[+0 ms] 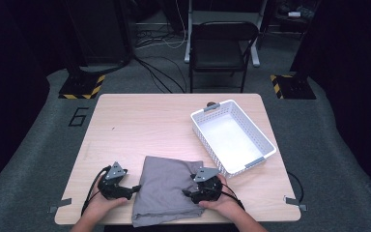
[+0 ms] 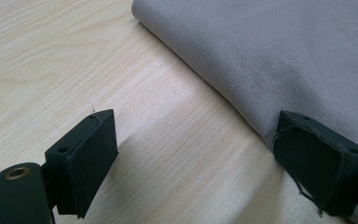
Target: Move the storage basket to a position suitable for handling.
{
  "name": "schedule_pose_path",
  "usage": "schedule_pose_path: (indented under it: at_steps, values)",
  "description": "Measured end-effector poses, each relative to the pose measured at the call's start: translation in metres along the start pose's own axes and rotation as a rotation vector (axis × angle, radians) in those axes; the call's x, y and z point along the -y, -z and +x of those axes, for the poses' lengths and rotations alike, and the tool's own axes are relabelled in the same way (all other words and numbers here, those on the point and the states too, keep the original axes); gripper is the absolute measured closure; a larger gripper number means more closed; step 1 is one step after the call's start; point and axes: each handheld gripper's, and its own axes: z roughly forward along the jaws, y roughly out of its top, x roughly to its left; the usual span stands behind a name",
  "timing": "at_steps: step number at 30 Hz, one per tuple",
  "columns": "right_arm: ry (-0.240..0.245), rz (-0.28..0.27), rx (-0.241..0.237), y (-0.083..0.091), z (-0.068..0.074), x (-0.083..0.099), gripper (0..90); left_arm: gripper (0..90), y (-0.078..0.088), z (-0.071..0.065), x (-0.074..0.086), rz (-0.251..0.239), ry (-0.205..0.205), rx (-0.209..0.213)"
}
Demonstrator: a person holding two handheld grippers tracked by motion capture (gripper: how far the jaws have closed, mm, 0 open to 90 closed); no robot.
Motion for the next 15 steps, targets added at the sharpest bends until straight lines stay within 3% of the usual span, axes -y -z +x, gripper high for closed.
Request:
schedule_pose_path:
  at_steps: [15]
  values:
    - [-0.001,0.0,0.002,-0.0002,0.0003,-0.0001,31.5,13.2,-0.0001,-0.0002,-0.0002,0.001,0.005,-0.005]
